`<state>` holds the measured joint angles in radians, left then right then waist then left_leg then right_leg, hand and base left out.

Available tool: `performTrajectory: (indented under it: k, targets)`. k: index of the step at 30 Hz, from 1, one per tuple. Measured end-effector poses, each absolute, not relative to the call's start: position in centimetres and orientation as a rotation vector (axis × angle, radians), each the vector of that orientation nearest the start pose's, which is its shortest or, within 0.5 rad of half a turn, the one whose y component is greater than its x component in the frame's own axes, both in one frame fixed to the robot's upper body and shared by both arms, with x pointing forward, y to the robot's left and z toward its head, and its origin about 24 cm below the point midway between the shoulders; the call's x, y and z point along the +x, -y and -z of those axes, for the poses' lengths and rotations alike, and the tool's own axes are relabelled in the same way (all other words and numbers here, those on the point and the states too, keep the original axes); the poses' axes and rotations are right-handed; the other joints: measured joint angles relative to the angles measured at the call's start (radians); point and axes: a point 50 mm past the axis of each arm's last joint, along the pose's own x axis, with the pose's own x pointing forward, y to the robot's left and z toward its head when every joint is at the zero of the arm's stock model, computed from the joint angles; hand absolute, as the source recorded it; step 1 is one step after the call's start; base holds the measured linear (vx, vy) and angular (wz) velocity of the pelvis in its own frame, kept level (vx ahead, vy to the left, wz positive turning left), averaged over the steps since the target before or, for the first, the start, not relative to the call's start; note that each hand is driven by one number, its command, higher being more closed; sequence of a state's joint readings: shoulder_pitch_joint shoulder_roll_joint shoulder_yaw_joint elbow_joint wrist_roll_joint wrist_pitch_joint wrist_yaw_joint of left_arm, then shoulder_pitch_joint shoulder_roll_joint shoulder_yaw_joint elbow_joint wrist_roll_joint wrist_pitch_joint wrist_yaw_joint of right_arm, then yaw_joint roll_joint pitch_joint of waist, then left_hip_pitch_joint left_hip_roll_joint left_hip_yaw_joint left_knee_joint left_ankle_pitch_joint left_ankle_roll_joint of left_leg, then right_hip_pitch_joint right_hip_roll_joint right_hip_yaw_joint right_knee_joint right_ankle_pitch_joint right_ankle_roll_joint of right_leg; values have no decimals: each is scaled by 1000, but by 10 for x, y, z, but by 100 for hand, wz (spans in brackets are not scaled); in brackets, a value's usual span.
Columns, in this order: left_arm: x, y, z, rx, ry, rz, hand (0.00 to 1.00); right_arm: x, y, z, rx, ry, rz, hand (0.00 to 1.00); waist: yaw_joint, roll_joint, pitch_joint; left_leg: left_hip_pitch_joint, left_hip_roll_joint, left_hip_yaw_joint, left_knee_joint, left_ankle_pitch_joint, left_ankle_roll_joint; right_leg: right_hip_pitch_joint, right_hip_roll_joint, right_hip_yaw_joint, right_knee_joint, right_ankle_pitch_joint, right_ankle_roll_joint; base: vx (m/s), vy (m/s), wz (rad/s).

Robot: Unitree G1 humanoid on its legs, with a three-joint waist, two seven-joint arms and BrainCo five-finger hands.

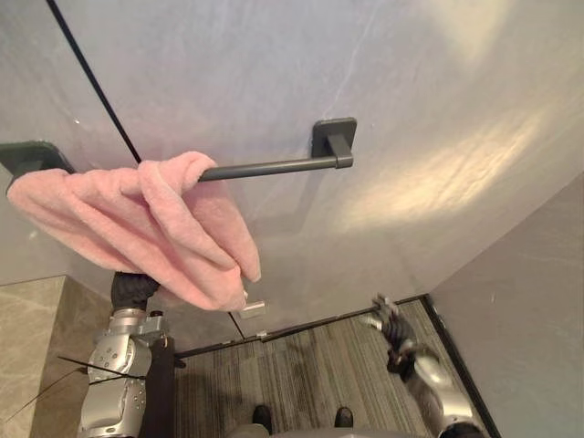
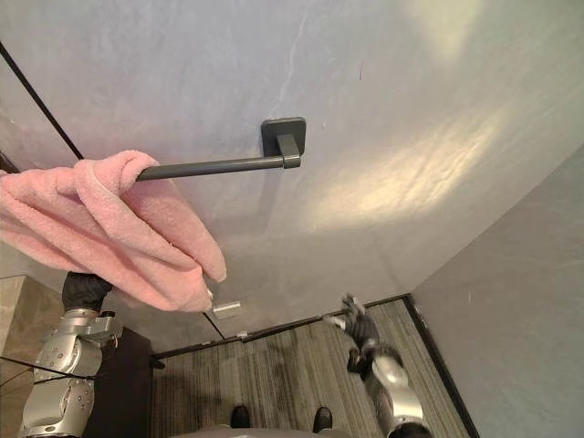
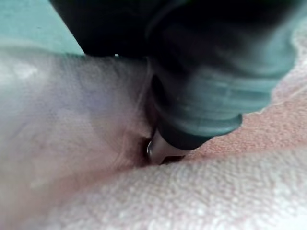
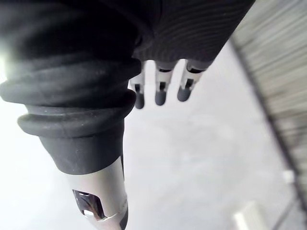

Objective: Organize washtable

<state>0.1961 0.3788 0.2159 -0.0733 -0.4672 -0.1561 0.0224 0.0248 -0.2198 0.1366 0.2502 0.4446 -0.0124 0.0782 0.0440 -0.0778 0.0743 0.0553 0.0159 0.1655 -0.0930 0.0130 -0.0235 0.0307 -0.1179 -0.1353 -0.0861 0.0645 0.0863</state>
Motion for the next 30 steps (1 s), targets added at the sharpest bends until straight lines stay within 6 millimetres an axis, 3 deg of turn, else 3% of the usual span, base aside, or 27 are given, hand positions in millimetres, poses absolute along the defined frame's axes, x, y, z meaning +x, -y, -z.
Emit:
performTrajectory:
  k: [3,7,12,17,22,25,30]
  targets:
    - [206,-281,-71,-38,142,-271,100,265,161,-42,198,-40,-267,0,-2,1,0,6,1,1,-1,0,0,0,0,2,12,0,0,-52,-16,-4]
    - [209,-281,-76,-40,167,-269,100,280,142,-89,178,129,-426,0,-2,2,0,9,0,2,-7,-1,-2,-1,0,1,18,0,0,-55,-11,0]
    - [209,-279,-79,-40,180,-261,100,289,119,-124,148,243,-575,0,-1,5,-2,10,0,2,-7,1,0,-1,0,0,20,0,0,-8,-2,0]
    - [209,-278,-81,-44,191,-256,100,292,109,-134,109,259,-631,0,-2,8,-4,10,-1,0,-4,6,1,-1,-1,-2,20,0,0,0,0,0]
    - [209,-277,-80,-70,191,-262,100,301,85,-140,78,257,-700,0,-3,17,-12,9,0,-2,-8,8,-1,-2,1,-4,23,0,-1,-32,-15,1]
    - [209,-277,-78,-87,190,-269,100,302,61,-141,90,252,-757,0,-1,28,-21,9,0,-4,-8,11,0,-3,1,-4,25,-1,-1,-22,-10,1]
    - [213,-277,-74,-99,177,-289,100,295,5,-140,111,238,-880,0,1,32,-37,3,3,-13,-9,18,-6,-7,7,-13,31,-5,-8,-33,-20,5]
